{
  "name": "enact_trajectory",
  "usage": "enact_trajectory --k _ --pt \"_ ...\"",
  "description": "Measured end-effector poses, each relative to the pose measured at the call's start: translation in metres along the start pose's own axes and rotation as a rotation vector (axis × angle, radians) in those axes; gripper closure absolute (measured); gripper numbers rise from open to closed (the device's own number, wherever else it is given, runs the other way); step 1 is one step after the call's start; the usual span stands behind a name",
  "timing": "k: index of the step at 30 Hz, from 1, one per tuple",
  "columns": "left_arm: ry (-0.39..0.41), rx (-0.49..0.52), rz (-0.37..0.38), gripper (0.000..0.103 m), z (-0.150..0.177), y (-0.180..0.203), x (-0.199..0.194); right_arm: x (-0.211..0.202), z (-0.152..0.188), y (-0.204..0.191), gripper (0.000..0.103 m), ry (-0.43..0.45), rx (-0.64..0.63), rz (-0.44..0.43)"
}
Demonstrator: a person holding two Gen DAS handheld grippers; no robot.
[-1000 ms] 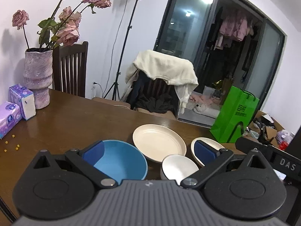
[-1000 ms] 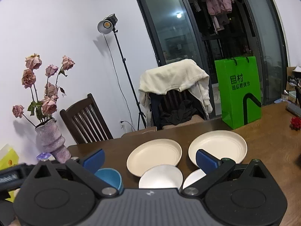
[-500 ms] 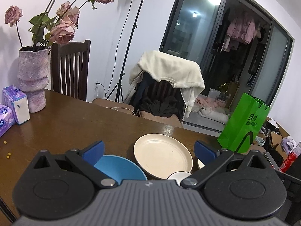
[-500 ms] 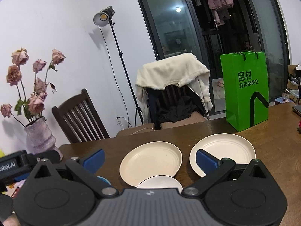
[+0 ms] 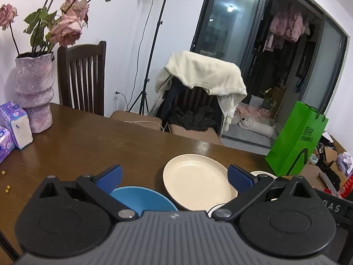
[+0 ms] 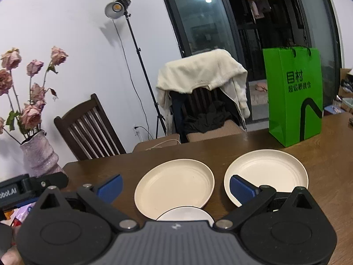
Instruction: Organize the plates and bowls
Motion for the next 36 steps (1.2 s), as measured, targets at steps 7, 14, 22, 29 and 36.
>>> enact_trajectory --k 7,14,22,29,36 --pt "-0.011 0.013 0.003 0.000 0.012 0.003 0.018 0.014 -0.007 0.012 0.000 -0.016 0.013 -0.010" --pt "-0.065 -0.046 -0.043 0.000 0.007 -0.011 0.039 0.045 -0.015 0.019 0.000 -0.061 0.016 -0.017" --pt "-0.115 -0.060 -0.123 0.000 -0.021 -0.013 0.052 0.073 -0.019 0.024 0.001 -0.122 0.011 -0.052" --pt "-0.074 -0.068 -0.208 0.000 -0.044 -0.008 0.057 0.102 -0.026 0.038 0.002 -0.162 0.066 -0.077" --pt "-0.079 0.004 -0.293 0.000 -0.068 0.012 0.086 0.139 -0.017 0.039 0.007 -0.242 0.057 -0.057"
Point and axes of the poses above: each gripper's, at about its wrist camera, not at the fingertips, and x roughly the way its jaws point, y to its right, z to its underside, the point moved 8 cm from there along x, roughly the way its jaws point, and after that the axes turned 2 degrees about z, right-handed, at the moved point
